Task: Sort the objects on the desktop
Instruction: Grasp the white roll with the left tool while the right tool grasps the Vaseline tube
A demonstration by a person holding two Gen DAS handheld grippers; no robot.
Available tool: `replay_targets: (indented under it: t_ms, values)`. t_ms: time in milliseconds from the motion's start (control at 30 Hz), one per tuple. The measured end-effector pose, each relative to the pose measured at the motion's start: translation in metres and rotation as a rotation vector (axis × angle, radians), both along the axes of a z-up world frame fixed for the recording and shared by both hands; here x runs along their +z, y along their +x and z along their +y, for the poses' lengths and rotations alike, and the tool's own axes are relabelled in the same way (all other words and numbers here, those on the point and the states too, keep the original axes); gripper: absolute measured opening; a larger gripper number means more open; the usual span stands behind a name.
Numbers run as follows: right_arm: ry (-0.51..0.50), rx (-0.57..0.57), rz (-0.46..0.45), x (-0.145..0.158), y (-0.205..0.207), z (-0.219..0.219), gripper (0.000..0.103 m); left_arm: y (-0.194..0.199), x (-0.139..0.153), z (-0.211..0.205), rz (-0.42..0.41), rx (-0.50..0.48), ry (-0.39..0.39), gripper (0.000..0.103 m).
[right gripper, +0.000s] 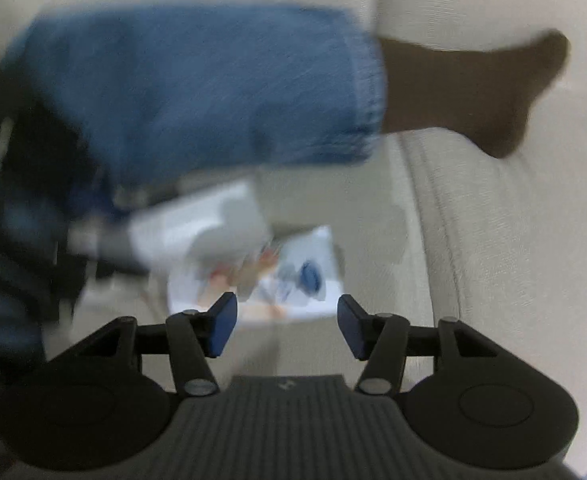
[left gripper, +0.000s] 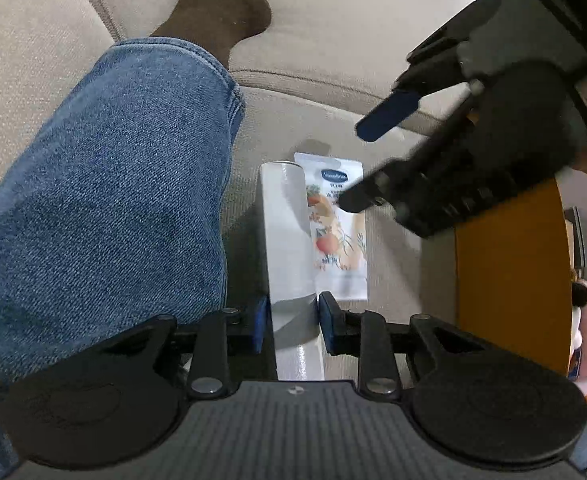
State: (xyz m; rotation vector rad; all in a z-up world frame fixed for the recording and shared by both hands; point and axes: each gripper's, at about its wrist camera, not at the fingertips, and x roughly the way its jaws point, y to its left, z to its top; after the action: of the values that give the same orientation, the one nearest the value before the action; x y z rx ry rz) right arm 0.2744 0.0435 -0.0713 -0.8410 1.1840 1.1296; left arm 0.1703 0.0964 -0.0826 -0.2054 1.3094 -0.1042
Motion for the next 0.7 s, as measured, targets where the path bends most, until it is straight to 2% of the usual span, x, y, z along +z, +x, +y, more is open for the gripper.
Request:
replay_targets:
  t_ms: [67, 167, 267, 367, 567, 633, 700]
  values:
    - [0.017, -0.057, 0.056, -0.004, 0.016, 0.004, 0.059, 0.003, -0.001, 0.004, -0.005, 0.030, -0.031, 0.031]
    - [-0.017, -0.132, 0.114, -0.019, 0.029, 0.007, 0.062, 0.006, -0.003, 0.010, -0.017, 0.072, -0.079, 0.031]
    - [-0.066, -0.280, 0.183, -0.037, 0.041, 0.004, 0.062, 0.008, -0.005, 0.011, -0.028, 0.081, -0.105, 0.031]
    - [-0.065, -0.442, 0.247, -0.046, 0.050, -0.005, 0.064, 0.010, -0.007, 0.011, -0.033, 0.084, -0.120, 0.031]
    - [-0.057, -0.638, 0.298, -0.054, 0.051, -0.017, 0.064, 0.010, -0.007, 0.008, -0.046, 0.078, -0.123, 0.031]
    - [-0.072, -0.683, 0.283, -0.053, 0.045, -0.019, 0.066, 0.007, -0.005, 0.007, -0.049, 0.079, -0.120, 0.031]
    - [-0.086, -0.724, 0.276, -0.054, 0.040, -0.022, 0.071, 0.007, -0.005, 0.006, -0.050, 0.078, -0.117, 0.031]
